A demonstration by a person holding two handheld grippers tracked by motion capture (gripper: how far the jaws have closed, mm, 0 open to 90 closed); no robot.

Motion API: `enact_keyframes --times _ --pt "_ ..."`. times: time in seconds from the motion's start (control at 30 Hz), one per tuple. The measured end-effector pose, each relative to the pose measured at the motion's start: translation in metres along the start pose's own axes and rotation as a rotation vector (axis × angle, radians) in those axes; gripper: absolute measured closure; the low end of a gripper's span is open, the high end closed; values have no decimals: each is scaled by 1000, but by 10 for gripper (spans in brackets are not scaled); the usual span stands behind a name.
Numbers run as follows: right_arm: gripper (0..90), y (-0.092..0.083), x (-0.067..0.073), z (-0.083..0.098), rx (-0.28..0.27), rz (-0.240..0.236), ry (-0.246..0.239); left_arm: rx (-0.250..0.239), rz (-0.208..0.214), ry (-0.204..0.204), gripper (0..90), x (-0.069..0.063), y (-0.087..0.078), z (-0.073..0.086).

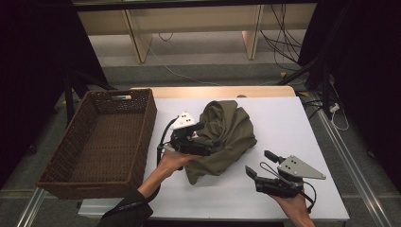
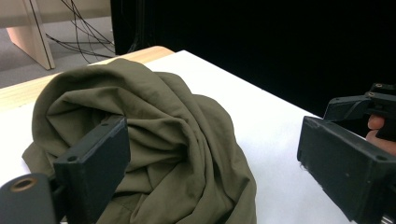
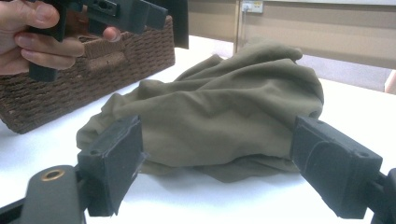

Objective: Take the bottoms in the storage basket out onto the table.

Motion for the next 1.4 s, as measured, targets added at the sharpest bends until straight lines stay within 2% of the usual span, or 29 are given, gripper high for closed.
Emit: enact_keyframes --times 0.43,0.57,0.9,1.4 --pt "184 0 0 0 -1 -2 -4 -40 -27 15 95 4 -18 7" --pt "184 0 1 0 1 -1 -6 -65 -22 1 95 2 -23 9" --pt "179 0 1 0 -1 -1 -8 -67 -26 27 86 0 -26 17" --pt "177 0 1 0 0 -6 -9 -93 -44 40 83 -1 -31 30"
Point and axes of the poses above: each handheld gripper's, and its own axes: y roughly forward along the jaws, z roughly out of its underside, x roughly to its left, the point moved 3 cm from there along y, roughly forward along the jaws, and after that the axes turned 1 degree about -y, right-handed, at the moved point
